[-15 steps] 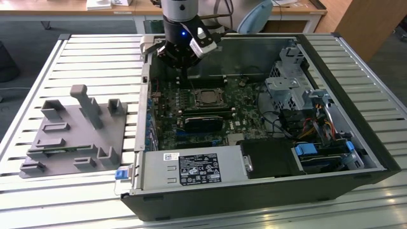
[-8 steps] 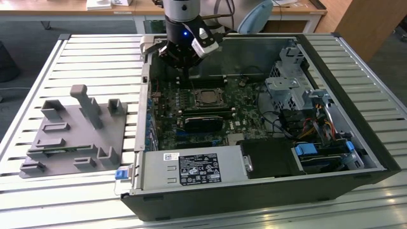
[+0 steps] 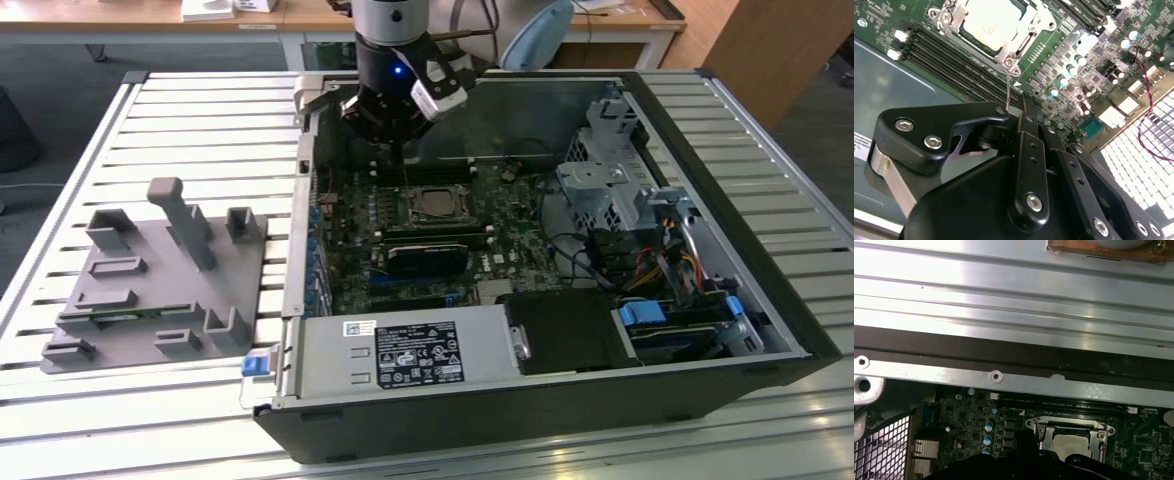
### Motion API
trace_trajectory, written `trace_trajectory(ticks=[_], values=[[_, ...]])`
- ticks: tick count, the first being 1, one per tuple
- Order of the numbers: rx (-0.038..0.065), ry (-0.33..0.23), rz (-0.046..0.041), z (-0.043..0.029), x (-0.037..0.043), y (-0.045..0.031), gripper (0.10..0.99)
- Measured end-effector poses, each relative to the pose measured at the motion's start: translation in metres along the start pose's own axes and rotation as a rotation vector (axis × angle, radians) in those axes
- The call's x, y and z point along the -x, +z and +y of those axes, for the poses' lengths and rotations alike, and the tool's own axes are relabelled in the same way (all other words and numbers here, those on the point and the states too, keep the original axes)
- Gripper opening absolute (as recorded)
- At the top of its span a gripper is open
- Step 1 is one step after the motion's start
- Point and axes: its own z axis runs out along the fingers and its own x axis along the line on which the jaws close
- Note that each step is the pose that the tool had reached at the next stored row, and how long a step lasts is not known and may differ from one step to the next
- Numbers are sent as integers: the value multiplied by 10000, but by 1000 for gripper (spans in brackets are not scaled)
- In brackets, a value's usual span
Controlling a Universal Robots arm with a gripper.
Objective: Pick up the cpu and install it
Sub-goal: 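Install the first cpu locking lever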
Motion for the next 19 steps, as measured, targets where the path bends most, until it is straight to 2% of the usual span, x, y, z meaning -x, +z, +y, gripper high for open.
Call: trace_trajectory(ticks=[7, 13, 19], values=[[-19, -1, 9, -6, 68, 1, 106], [-20, 21, 6, -7, 83, 3, 106], [-21, 62, 6, -13, 149, 10, 106]])
